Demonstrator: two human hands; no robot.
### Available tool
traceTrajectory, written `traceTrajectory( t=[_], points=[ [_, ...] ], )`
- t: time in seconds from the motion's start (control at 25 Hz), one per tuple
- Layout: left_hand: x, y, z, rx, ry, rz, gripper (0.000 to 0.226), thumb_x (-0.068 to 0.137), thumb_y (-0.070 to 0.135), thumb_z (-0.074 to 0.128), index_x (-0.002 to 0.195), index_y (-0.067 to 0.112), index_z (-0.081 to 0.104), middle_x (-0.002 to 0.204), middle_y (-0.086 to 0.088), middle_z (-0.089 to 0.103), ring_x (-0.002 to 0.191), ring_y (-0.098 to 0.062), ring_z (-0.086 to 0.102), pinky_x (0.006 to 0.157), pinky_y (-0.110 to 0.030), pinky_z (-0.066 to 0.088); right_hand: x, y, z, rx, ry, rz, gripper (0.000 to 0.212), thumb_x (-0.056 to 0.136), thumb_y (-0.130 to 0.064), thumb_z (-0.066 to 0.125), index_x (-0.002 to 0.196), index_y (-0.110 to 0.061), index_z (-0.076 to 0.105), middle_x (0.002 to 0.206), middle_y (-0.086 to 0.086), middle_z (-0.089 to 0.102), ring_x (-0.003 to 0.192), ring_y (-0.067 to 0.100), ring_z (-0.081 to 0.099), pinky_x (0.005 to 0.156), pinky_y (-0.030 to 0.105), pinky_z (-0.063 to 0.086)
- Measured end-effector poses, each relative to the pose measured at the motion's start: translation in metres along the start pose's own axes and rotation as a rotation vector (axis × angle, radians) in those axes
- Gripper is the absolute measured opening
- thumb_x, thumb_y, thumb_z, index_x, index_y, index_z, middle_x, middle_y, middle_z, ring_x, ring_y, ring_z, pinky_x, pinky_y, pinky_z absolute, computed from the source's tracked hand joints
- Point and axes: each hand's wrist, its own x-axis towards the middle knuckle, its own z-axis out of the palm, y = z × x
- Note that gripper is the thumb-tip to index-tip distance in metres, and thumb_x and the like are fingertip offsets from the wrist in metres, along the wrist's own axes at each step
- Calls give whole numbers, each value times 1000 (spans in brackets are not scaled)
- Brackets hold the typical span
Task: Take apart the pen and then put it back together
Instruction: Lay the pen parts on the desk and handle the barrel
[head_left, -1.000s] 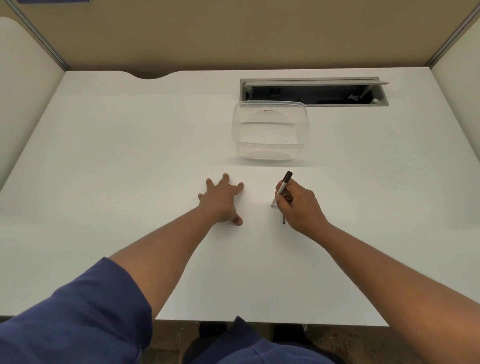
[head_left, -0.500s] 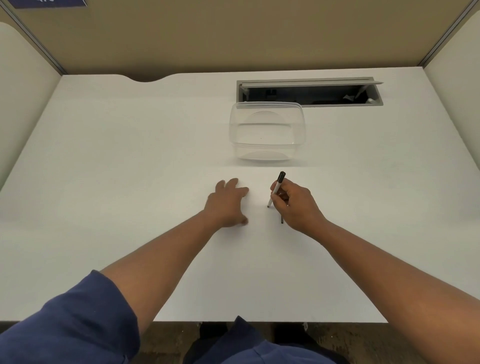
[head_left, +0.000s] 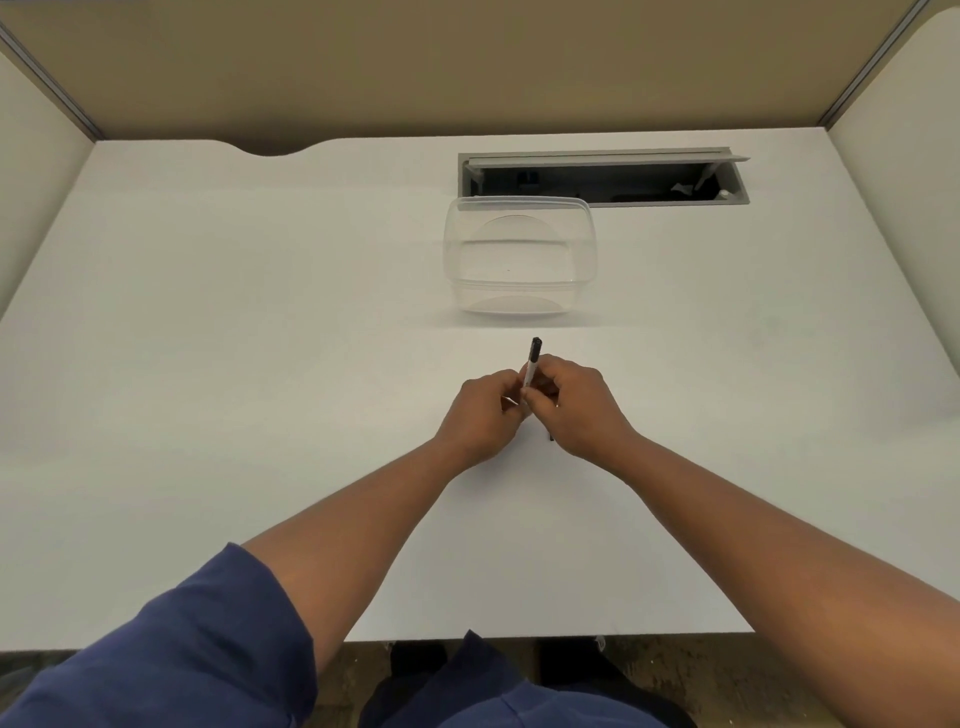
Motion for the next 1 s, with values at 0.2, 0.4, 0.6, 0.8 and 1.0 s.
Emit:
traceTrajectory(
  t=[0.2, 0.4, 0.6, 0.8, 1.0],
  points=[
    [4, -3, 1, -101, 51, -35, 11, 91, 12, 69, 100, 16, 70, 90, 3, 75, 84, -12, 72, 77, -24, 55, -2, 5, -1, 0, 27, 52, 25, 92, -14, 63, 117, -18, 65, 102, -5, 69, 82, 12, 68, 78, 26, 54],
    [8, -8, 3, -381, 67, -148, 12, 88, 8, 72, 96, 16, 69, 88, -2, 74, 82, -20, 75, 82, -37, 60, -7, 20, 5, -106, -22, 107, 24, 87, -14, 67, 110, -20, 64, 100, -6, 67, 77, 19, 65, 80, 38, 56],
    [7, -3, -1, -636, 18, -220, 19, 89, 0, 73, 107, -2, 65, 87, -14, 71, 80, -21, 74, 73, -28, 60, -9, 23, 15, -177, -5, 95, 14, 87, -23, 70, 98, -21, 61, 94, -8, 66, 77, 17, 61, 77, 33, 50],
    [4, -4, -4, -702, -18, -254, 20, 87, 1, 75, 105, 0, 65, 88, -15, 71, 84, -24, 73, 76, -31, 59, -9, 19, 17, -120, 47, 114, 9, 88, -21, 69, 90, -20, 60, 83, -9, 66, 75, 17, 63, 72, 35, 53],
    [1, -2, -7, -746, -30, -275, 20, 87, 0, 75, 104, 2, 65, 89, -15, 72, 84, -24, 73, 75, -30, 60, -11, 16, 15, -103, 36, 100, 8, 86, -14, 67, 89, -18, 61, 74, -11, 63, 68, 17, 60, 73, 38, 55]
  ],
)
